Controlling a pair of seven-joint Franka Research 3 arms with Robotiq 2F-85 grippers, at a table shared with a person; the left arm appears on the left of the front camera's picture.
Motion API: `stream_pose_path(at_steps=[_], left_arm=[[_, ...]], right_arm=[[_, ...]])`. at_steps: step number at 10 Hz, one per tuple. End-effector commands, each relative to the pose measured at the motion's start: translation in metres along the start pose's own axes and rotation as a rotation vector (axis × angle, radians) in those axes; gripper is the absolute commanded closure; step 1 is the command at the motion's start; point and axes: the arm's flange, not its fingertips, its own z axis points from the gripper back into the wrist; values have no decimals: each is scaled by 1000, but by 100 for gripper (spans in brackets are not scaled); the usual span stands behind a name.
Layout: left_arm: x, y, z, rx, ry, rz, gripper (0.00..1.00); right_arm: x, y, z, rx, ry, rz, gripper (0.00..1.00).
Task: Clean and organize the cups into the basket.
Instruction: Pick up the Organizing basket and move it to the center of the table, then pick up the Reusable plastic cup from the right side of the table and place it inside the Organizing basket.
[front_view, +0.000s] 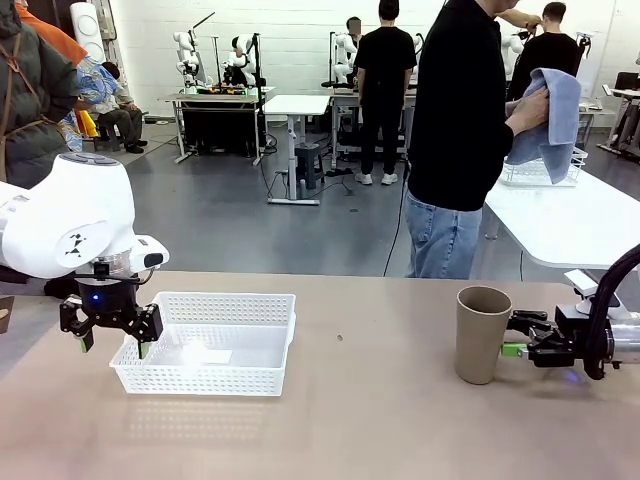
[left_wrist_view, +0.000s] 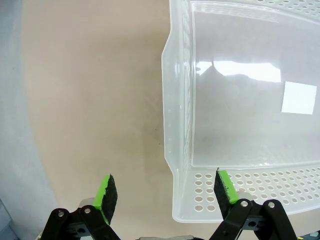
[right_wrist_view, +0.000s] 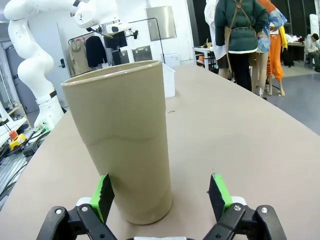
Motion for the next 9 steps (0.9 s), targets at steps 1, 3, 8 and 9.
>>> stream_pose_path(at_steps=[1, 3, 8, 9], left_arm=[[7, -1, 2, -10, 28, 13, 0], [8, -2, -1, -7, 38, 12, 0], [11, -4, -5, -5, 55, 4, 0], [11, -4, -7, -3, 59, 3, 0]], right_arm=[[-1, -6, 2, 18, -11, 0, 0], [-1, -3, 0, 37, -7, 2, 0], [-3, 9, -8, 159, 48, 20, 0], [-3, 9, -10, 160, 53, 21, 0]])
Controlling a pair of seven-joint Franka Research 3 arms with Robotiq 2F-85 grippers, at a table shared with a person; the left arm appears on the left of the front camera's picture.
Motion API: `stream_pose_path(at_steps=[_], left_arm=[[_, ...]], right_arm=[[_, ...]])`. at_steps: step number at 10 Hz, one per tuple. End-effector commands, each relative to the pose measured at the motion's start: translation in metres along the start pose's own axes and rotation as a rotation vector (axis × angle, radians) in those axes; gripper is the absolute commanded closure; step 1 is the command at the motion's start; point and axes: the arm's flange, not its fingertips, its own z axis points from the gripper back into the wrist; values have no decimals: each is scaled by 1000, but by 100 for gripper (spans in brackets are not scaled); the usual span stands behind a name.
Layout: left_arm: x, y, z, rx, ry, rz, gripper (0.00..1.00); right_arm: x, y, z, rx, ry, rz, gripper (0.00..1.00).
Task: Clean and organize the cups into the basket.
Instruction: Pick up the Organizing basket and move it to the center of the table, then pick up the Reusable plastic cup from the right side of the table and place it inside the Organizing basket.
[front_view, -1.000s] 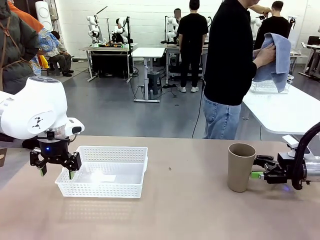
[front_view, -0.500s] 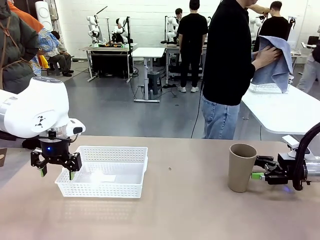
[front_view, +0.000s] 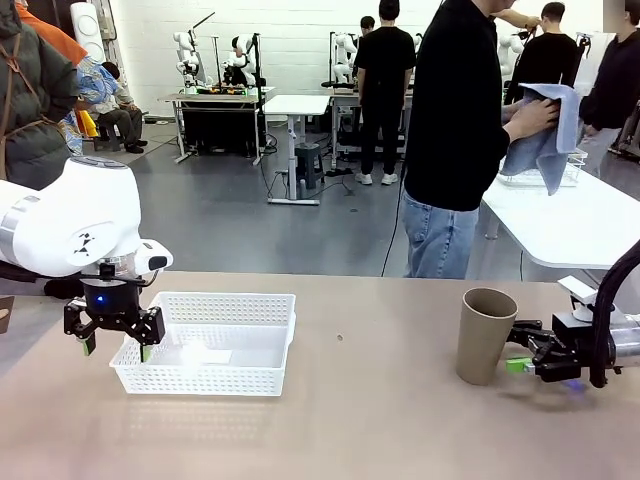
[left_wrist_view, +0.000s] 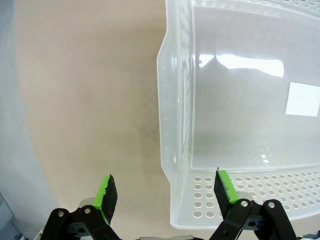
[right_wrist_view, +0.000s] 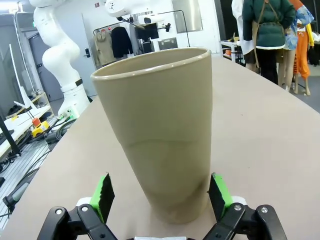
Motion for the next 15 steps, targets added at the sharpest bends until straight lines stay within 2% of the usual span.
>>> stream_pose_path(at_steps=[1, 6, 13, 14, 15], left_arm=[[5, -3, -1, -5, 27, 7, 0], [8, -7, -19, -46, 71, 27, 0], [9, -9, -19, -92, 68, 26, 0], [8, -7, -17, -110, 48, 39, 59], [8, -4, -16, -123, 35, 35, 60]], right_arm=[[1, -6, -5, 21, 6, 25, 0], [0, -16, -39, 54, 16, 53, 0], [-5, -14, -76, 93, 31, 92, 0], [-5, -13, -79, 96, 37, 103, 0], [-6, -11, -80, 96, 37, 112, 59]])
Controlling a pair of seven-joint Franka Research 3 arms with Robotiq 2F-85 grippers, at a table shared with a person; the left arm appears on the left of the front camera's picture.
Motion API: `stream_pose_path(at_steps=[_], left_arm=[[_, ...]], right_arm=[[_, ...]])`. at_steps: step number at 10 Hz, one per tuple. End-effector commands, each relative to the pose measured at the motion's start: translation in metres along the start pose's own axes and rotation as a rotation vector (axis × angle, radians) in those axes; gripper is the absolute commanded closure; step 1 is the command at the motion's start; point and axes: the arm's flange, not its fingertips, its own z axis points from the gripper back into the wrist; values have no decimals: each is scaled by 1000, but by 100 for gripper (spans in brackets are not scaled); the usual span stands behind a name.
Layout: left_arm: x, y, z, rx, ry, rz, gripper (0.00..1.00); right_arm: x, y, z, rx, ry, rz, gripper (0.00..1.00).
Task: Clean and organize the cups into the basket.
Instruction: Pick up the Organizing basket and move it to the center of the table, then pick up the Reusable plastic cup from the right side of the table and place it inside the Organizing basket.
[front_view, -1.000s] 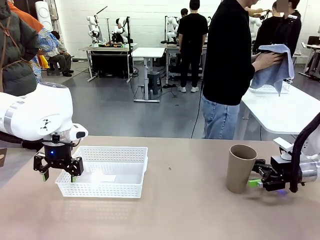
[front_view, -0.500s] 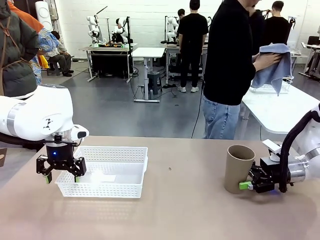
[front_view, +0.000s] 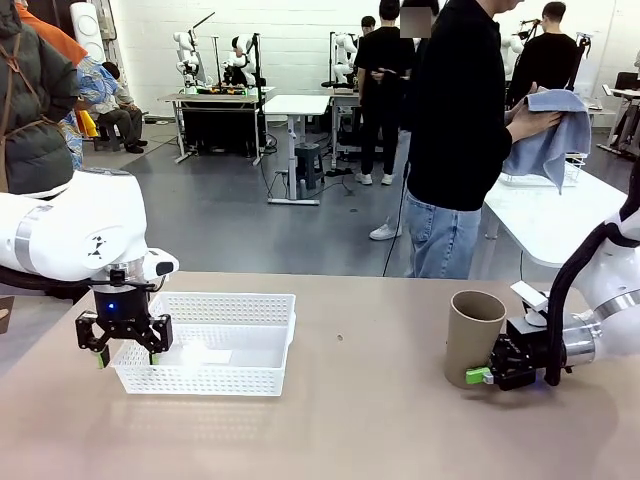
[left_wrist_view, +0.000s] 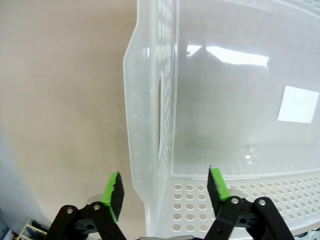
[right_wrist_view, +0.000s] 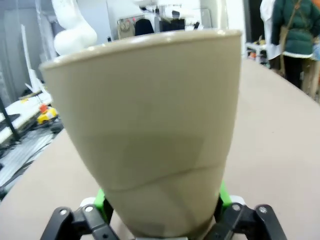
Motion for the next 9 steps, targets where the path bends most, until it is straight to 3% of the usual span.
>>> stream_pose_path(at_steps=[1, 2, 3, 4, 6, 7, 8, 9], left_arm=[[0, 7, 3, -61, -20, -6, 100], [1, 7, 4, -67, -20, -7, 66], [1, 8, 3, -72, -17, -8, 100], [1, 8, 3, -74, -12, -9, 100], [2, 7, 4, -80, -3, 1, 100], [2, 7, 4, -86, 3, 11, 100], [3, 7, 5, -98, 4, 26, 100], [3, 8, 6, -101, 4, 28, 100]], right_arm=[[-3, 2, -5, -21, 7, 31, 60], [-3, 2, -4, -24, 9, 31, 100], [-3, 2, -3, -28, 13, 32, 64], [-3, 2, -2, -31, 12, 30, 100], [-2, 1, 1, -41, -1, 32, 100], [-2, 0, 2, -47, -2, 33, 81], [-2, 0, 3, -50, -1, 36, 81], [-2, 0, 3, -51, -1, 36, 100]])
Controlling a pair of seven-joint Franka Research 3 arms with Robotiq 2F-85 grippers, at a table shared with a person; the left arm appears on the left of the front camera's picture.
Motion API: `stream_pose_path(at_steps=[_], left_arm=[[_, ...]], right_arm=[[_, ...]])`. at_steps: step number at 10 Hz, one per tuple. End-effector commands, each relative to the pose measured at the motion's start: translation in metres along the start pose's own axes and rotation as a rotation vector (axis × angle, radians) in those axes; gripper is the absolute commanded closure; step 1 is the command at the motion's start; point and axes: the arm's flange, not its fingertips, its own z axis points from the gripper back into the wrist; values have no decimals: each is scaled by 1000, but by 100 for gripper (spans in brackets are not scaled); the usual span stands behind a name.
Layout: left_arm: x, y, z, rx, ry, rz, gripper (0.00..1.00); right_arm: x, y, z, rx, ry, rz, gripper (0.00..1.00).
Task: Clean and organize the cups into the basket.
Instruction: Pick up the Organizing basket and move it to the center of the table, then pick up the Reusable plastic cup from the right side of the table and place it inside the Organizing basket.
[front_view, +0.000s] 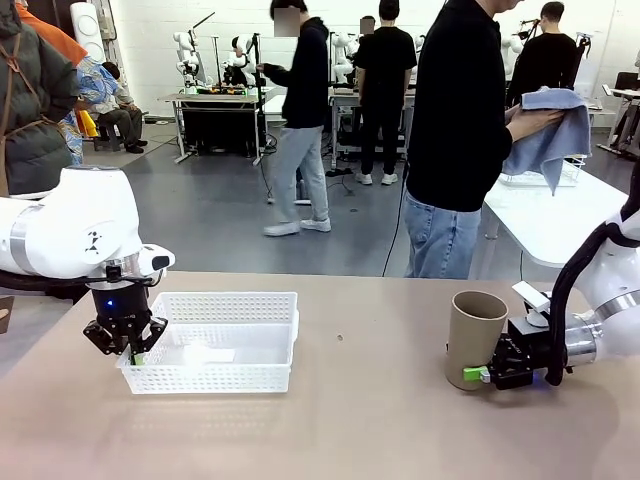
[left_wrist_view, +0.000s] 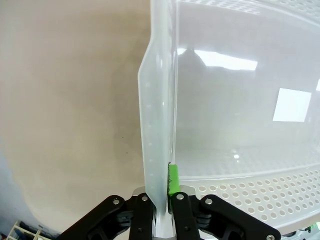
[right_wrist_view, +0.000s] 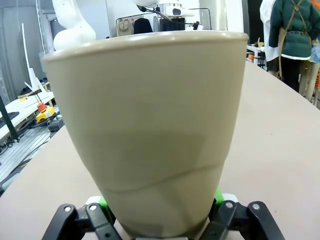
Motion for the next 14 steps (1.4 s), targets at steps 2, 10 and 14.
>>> stream_pose_path(at_steps=[2, 10, 14], left_arm=[[0, 2, 3, -33, 4, -7, 100], [10, -106, 16, 18, 9, -75, 100], [10, -196, 8, 94, -16, -104, 100]], right_arm=[[-1, 1, 0, -40, -1, 19, 100], [168, 56, 10, -274, -44, 209, 100], [223, 83, 14, -367, 72, 127, 100]])
